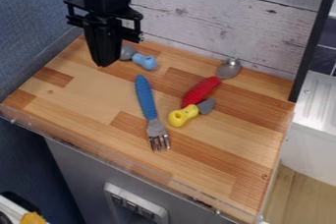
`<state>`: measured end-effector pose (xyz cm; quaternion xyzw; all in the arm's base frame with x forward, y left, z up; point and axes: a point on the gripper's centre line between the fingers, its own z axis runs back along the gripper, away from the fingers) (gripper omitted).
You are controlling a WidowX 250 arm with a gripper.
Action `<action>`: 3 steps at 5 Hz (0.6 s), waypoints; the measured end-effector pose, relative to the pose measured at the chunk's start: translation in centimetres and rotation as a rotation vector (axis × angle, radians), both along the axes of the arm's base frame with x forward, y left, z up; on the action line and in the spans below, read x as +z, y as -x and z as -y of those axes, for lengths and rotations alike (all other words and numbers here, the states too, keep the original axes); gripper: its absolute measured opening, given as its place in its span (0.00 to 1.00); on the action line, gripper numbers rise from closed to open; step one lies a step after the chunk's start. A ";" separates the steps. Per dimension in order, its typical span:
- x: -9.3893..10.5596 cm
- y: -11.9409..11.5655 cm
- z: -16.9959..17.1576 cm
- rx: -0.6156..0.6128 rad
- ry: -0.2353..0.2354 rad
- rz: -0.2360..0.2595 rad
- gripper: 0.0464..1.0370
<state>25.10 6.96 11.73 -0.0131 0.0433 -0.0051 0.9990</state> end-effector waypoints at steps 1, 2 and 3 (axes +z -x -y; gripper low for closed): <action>0.3 -1.7 -0.5 -0.080 0.006 -0.003 0.19; -0.1 -4.3 -1.1 -0.189 0.004 -0.003 0.45; -0.1 -7.1 -0.9 -0.299 0.010 0.001 0.76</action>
